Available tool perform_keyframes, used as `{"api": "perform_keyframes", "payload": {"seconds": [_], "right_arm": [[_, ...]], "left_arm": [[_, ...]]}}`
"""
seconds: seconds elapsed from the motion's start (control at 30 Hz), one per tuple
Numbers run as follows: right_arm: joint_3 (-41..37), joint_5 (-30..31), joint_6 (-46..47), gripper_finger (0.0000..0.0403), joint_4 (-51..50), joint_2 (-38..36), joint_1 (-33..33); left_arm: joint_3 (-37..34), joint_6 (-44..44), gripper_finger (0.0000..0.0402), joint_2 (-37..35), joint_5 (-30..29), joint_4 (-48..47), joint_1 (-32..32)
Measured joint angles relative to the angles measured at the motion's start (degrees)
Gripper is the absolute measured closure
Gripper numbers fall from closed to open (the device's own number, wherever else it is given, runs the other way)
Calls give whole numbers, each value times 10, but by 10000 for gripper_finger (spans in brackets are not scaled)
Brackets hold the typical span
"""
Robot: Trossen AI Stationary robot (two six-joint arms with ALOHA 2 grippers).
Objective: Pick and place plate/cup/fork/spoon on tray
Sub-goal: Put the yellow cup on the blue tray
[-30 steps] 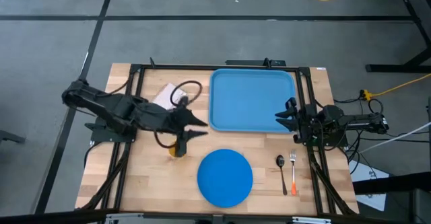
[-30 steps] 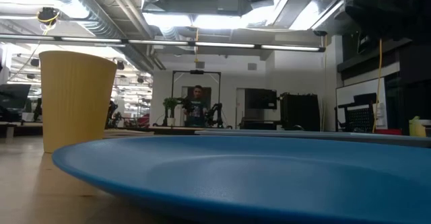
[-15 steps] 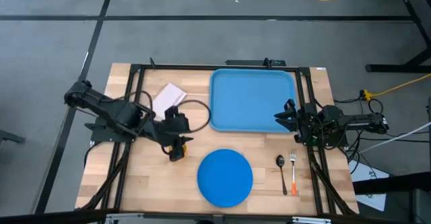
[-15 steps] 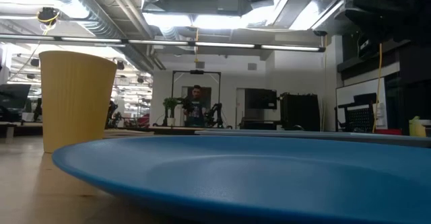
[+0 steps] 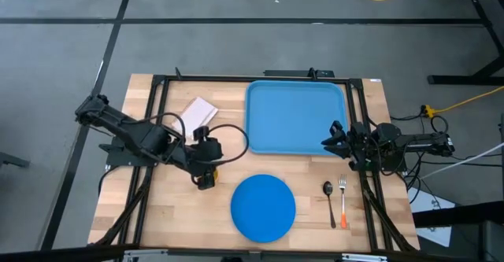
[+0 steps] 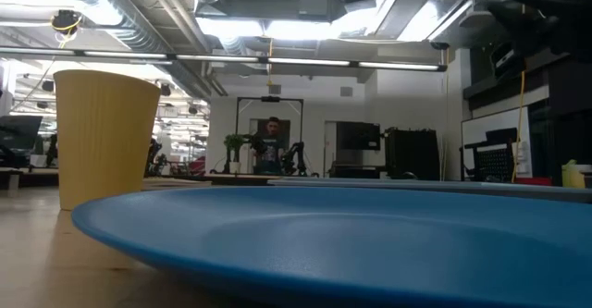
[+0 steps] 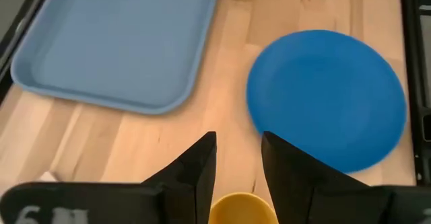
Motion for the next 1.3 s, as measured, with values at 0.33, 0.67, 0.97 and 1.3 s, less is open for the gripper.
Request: {"api": "perform_keyframes", "payload": {"seconds": [0.33,0.67,0.97,1.3], "right_arm": [[0,0,-32,301,-3,0,0],[0,0,-28,301,-33,0,0],[0,0,-15,301,-34,0,0],[0,0,-15,301,-35,0,0]], "left_arm": [[-1,-76,289,27,47,-9,-6],[-1,-27,289,62,32,-161,-17],[-1,60,289,63,106,-151,43],[-43,102,289,63,138,-143,102]]}}
